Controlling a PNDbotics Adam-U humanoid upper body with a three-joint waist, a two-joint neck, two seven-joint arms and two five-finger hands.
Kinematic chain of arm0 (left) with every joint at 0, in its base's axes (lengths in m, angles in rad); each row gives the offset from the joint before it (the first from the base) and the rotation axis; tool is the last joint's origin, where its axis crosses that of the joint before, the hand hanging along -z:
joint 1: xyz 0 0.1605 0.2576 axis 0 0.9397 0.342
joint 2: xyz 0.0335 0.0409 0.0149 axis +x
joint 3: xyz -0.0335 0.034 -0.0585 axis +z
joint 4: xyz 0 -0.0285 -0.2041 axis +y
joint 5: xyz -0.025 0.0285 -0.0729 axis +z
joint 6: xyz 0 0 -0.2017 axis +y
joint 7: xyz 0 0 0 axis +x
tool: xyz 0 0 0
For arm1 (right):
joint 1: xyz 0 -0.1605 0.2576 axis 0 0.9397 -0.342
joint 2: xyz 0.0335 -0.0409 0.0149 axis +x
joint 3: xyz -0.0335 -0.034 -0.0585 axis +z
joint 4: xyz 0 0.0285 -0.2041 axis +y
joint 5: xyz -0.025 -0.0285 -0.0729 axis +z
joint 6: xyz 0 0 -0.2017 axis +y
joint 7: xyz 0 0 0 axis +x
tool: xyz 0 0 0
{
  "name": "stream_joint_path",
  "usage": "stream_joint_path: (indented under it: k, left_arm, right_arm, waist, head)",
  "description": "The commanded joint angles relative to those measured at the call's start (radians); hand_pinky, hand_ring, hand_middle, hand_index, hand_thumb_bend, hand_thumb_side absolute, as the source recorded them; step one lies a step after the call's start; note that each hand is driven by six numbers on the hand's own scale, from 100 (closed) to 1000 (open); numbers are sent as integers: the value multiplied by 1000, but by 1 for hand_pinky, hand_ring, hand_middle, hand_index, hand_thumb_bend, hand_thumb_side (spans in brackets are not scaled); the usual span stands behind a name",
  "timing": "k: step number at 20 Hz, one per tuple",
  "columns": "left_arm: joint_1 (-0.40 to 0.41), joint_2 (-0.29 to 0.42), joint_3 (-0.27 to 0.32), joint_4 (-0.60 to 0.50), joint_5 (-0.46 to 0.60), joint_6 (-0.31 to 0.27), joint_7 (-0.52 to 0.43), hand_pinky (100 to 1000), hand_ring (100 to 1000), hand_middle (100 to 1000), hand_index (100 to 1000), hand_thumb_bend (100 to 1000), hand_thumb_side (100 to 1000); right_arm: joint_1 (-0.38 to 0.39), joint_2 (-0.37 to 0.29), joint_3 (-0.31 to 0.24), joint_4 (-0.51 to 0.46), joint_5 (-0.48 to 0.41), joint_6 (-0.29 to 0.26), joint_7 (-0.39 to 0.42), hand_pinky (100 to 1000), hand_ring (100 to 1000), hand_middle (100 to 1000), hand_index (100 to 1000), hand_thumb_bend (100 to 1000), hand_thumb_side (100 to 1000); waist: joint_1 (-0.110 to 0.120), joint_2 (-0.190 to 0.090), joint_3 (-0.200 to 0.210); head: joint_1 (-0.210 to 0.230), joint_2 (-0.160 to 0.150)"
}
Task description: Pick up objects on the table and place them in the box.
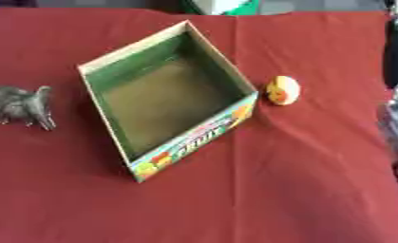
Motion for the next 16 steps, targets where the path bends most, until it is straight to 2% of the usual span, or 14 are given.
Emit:
stream_joint_path:
  k: [1,6,16]
  left_arm:
    - [-4,14,8,-17,0,1,-4,657,634,679,800,100,856]
    - [1,25,7,-17,-3,1,-4,657,634,680,800,100,853]
    - [19,60,4,-17,-22,3,6,655,634,685,801,100,838]
  right_arm:
    - [-13,-15,-6,-19,-1,1,3,747,718,629,832,100,703]
    - [-8,-18,-6,-19,6,5,3,748,719,628,833,100,709]
    - [-21,-52,-1,-19,37,16,17,756,735,638,837,100,775]
  waist:
    - [1,-17,1]
    - [1,-17,-1]
    - [14,-7,-22]
  head:
    - [1,-8]
    - [-10,-19]
    - [-4,-3]
